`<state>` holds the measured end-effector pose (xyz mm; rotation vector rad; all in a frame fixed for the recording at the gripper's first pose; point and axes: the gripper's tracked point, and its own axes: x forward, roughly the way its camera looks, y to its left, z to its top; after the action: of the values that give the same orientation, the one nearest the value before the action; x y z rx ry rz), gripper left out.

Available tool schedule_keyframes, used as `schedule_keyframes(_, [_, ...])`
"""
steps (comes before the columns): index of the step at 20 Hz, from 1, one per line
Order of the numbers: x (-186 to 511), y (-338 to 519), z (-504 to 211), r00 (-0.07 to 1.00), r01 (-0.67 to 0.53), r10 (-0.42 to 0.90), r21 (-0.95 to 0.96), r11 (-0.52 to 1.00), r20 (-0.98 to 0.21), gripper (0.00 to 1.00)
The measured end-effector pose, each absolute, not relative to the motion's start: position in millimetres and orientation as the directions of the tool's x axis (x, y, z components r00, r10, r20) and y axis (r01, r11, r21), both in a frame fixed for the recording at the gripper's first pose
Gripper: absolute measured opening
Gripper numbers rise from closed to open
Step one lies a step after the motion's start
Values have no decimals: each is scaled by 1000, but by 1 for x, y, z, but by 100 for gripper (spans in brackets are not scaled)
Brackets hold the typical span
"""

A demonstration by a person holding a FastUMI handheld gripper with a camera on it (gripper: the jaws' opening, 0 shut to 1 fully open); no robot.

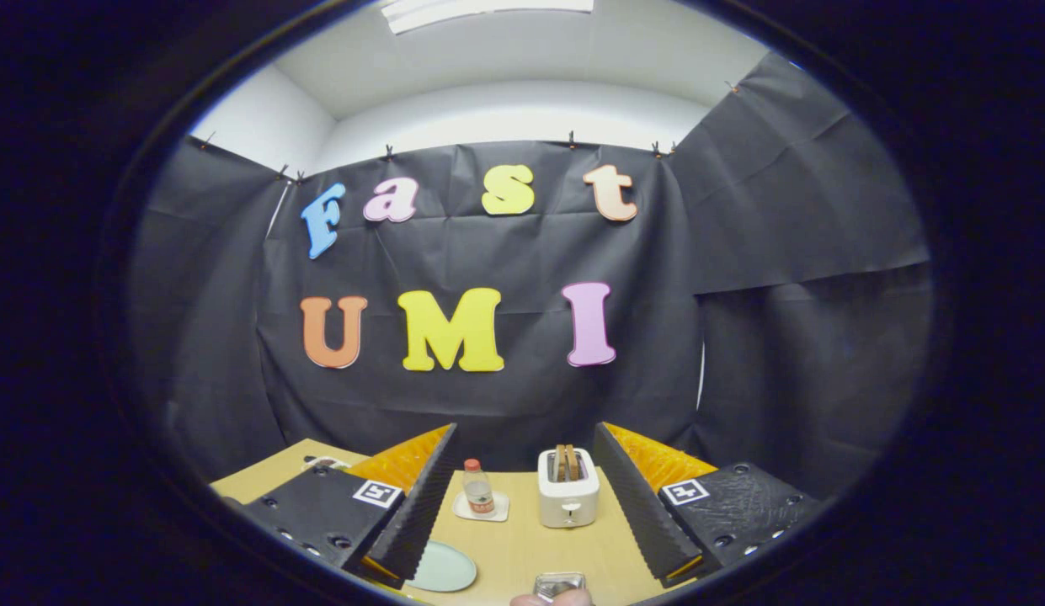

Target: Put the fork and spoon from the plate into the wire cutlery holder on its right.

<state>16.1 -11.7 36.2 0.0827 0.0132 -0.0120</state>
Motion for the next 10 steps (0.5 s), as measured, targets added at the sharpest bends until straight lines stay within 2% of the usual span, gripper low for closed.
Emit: schedule_keyframes(10, [12,-9,42,1000,0,-1,38,999,16,96])
